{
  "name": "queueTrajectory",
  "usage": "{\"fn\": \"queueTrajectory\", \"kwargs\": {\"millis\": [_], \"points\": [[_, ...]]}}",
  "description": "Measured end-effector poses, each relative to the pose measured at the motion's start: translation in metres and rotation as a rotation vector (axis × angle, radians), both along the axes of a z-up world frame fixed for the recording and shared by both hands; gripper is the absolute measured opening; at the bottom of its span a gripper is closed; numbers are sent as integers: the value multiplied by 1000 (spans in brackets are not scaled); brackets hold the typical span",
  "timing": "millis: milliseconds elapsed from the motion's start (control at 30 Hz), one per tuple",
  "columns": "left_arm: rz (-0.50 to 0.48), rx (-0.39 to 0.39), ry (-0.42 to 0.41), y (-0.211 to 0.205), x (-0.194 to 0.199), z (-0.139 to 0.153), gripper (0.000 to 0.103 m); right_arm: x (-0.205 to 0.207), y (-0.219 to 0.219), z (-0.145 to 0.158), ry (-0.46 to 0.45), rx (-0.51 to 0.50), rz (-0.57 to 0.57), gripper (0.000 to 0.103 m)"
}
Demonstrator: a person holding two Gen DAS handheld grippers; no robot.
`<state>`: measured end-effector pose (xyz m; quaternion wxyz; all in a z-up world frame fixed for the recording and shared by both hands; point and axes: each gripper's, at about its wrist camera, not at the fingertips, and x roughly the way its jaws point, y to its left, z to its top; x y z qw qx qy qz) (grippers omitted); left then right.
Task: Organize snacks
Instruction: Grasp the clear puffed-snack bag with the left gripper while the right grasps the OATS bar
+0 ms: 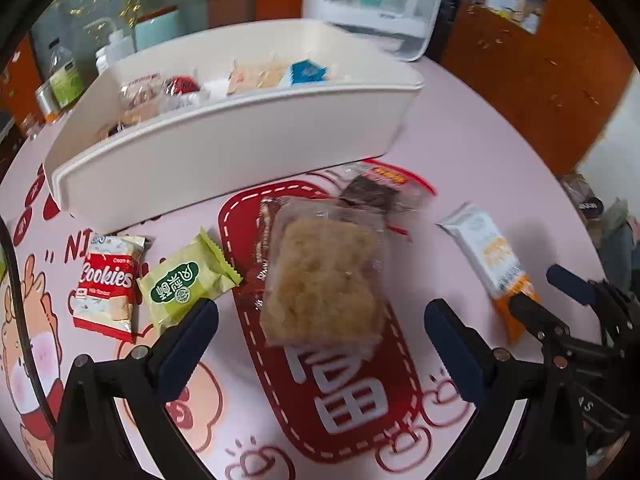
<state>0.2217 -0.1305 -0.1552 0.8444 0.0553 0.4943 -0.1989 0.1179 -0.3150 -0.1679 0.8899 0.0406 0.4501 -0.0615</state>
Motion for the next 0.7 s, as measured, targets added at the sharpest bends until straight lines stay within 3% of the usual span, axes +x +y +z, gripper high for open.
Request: {"fn": "queueTrajectory", "kwargs": {"millis": [200, 300, 533, 633, 700], "points": [[46, 28, -6, -11, 9, -21, 102, 11, -8, -17, 16, 50, -20, 67], [65, 34, 32, -14, 15, -35, 102, 13, -6, -19, 4, 21, -24, 67], [47, 92, -16, -30, 15, -39, 98, 15, 1, -21, 0, -32, -13, 66], [50, 84, -32, -30, 14, -38, 90, 13, 1, -21, -11, -38, -23, 66], [51, 79, -42, -30, 11, -36, 74, 13, 2, -21, -14, -36, -20, 63]]}}
